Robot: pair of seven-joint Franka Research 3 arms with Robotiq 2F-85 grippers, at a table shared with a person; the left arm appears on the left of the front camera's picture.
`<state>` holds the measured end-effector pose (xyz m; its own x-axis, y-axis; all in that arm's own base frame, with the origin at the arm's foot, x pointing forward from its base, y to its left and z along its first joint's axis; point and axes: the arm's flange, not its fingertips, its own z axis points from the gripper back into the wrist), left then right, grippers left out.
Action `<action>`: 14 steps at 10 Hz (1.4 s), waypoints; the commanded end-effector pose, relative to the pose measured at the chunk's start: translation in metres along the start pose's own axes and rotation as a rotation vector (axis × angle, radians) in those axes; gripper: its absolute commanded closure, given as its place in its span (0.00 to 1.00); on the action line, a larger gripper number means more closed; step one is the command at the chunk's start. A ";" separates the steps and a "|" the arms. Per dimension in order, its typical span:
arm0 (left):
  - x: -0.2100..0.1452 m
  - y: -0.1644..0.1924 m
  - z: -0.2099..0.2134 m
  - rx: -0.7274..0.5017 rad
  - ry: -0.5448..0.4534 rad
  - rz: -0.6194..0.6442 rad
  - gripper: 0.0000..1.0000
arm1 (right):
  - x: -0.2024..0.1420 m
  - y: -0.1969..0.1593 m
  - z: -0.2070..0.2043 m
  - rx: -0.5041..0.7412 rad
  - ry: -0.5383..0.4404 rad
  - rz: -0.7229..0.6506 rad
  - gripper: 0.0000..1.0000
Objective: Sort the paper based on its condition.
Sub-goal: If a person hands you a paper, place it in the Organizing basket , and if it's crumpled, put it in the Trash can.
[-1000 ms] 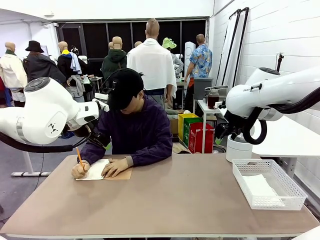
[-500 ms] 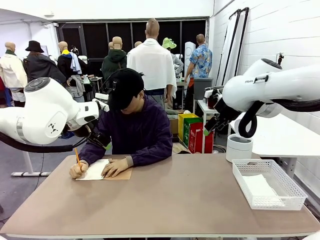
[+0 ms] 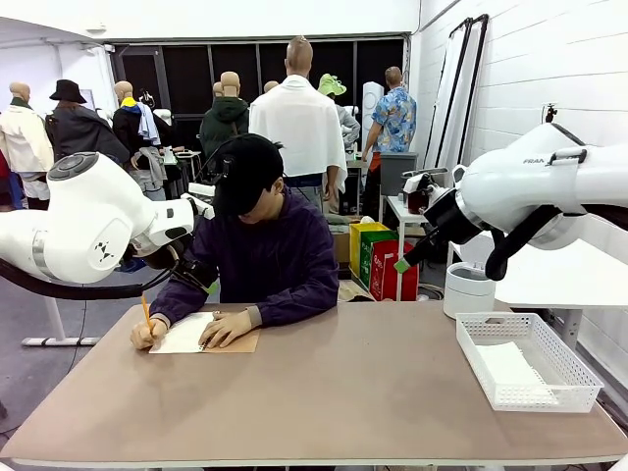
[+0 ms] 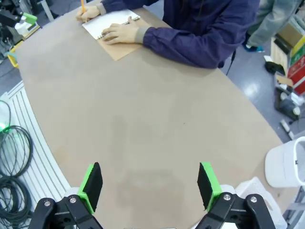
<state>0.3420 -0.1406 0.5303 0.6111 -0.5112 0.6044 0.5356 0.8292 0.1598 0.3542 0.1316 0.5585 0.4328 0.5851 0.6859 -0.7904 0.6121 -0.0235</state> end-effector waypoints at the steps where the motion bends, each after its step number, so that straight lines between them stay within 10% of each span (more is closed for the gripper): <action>1: -0.001 0.001 0.000 0.001 0.001 0.000 0.00 | -0.008 0.001 -0.010 0.033 -0.050 0.042 0.00; 14: -0.001 0.001 0.000 0.001 0.001 0.000 0.00 | 0.001 0.004 -0.001 0.009 -0.001 0.012 0.00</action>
<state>0.3420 -0.1406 0.5303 0.6111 -0.5112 0.6044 0.5356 0.8292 0.1598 0.3521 0.1357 0.5579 0.4197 0.5948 0.6856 -0.8015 0.5973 -0.0276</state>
